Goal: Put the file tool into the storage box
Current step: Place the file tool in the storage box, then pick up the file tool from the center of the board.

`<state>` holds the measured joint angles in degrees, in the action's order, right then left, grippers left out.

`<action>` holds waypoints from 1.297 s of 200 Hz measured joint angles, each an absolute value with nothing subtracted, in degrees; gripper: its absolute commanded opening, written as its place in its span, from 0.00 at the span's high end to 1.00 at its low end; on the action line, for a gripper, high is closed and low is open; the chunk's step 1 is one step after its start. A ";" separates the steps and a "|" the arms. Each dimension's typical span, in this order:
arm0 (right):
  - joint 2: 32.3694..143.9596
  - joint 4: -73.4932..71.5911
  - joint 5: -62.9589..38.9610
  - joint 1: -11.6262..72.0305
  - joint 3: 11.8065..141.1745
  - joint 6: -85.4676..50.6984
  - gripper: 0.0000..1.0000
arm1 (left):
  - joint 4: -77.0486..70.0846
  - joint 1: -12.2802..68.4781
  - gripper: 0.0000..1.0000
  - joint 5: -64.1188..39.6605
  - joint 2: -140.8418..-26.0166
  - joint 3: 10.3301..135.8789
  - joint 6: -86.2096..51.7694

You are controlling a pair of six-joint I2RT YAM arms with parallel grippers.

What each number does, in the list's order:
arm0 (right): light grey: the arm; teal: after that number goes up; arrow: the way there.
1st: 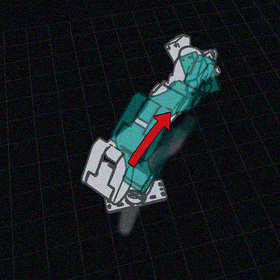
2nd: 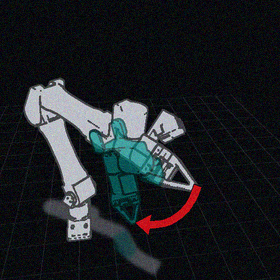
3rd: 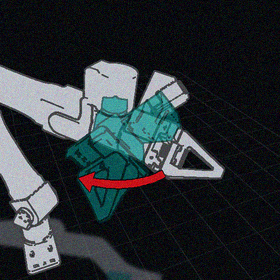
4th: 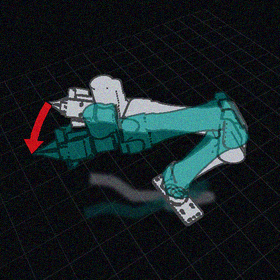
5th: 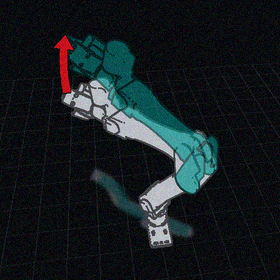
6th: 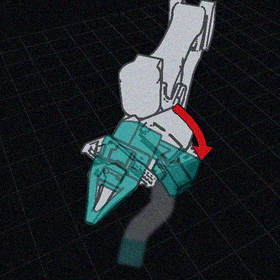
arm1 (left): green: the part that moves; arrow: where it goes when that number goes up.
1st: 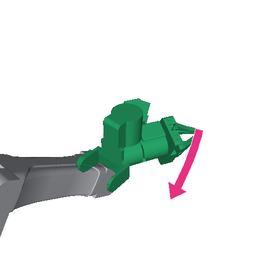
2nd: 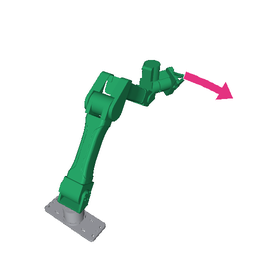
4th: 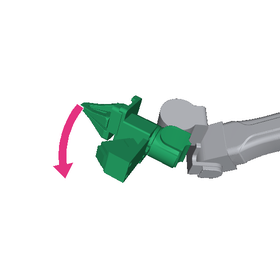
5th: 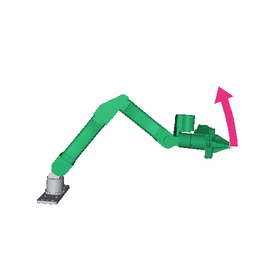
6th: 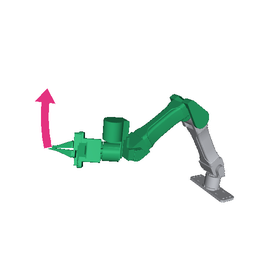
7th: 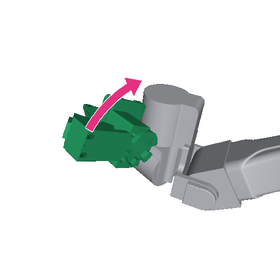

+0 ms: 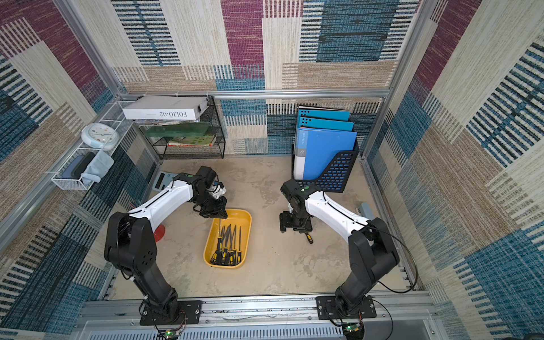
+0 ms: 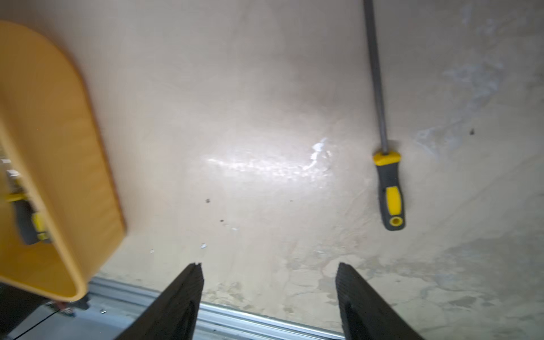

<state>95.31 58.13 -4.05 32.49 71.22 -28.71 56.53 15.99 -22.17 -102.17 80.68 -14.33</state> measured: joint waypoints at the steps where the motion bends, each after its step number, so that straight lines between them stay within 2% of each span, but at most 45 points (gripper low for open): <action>1: 95.44 58.19 -3.92 32.47 71.22 -28.62 0.21 | 56.58 15.99 1.00 -22.09 -102.24 80.62 -14.17; 37: 100.44 59.24 2.96 31.38 71.81 -25.87 0.21 | 57.01 15.99 1.00 -19.35 -103.79 78.56 -12.40; 87: 103.11 58.22 7.27 30.30 71.42 -23.14 0.23 | 55.24 16.23 1.00 -17.26 -104.64 74.67 -12.03; 139: 104.71 54.92 8.34 28.27 68.88 -20.95 0.27 | 53.80 16.29 0.84 -16.25 -104.71 73.58 -12.86; 168: 104.99 52.16 7.31 27.42 66.96 -19.57 0.31 | 53.74 16.36 0.79 -16.38 -103.98 73.49 -13.39; 197: 104.38 50.00 5.37 27.05 65.39 -18.85 0.41 | 53.65 16.38 0.77 -16.91 -102.30 73.38 -14.09; 259: 100.95 45.63 2.22 27.14 60.77 -19.22 0.73 | 54.63 16.38 0.76 -19.97 -97.49 77.52 -16.53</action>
<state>100.95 45.63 2.22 27.14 60.77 -19.22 54.63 16.38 -19.97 -97.49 77.52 -16.53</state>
